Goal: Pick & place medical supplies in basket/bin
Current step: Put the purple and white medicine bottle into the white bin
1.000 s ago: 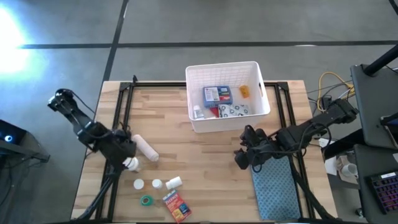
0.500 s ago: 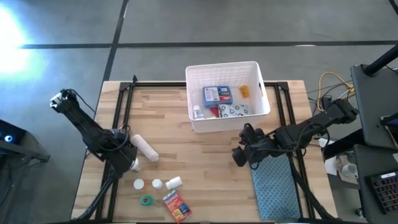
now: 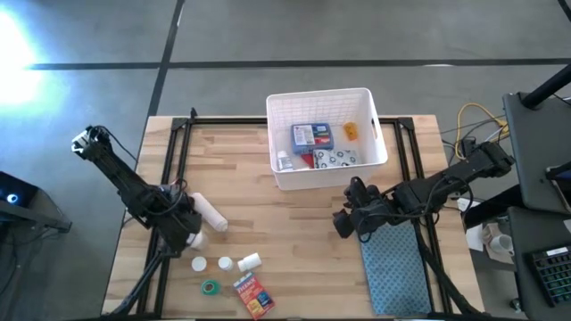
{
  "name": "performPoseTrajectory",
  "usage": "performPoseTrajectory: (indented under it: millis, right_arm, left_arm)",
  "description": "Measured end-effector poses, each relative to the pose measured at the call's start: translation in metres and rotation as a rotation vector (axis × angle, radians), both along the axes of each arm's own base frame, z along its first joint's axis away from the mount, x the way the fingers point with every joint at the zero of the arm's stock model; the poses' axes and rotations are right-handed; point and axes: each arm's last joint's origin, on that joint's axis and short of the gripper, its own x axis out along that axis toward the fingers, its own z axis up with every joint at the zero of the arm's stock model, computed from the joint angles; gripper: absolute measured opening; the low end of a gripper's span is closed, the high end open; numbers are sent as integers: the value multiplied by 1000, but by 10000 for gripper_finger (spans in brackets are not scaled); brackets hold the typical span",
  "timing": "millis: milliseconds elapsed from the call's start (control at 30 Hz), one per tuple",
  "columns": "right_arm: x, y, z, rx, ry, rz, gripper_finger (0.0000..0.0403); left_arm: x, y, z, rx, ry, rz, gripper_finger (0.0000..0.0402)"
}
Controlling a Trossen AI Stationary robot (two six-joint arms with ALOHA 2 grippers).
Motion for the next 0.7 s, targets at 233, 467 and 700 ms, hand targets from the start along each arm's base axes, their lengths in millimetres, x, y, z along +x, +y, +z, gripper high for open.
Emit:
performPoseTrajectory:
  millis: [233, 467, 700]
  right_arm:
    - [0, 0, 0, 17, 10, 4, 240]
    - [0, -2, -1, 17, 15, 2, 240]
    - [0, -2, -3, 2, 25, 18, 240]
  left_arm:
    - [3, 2, -2, 66, -79, 27, 284]
    - [3, 3, 1, 89, -90, 30, 252]
    - [5, 1, 22, 76, -91, 47, 218]
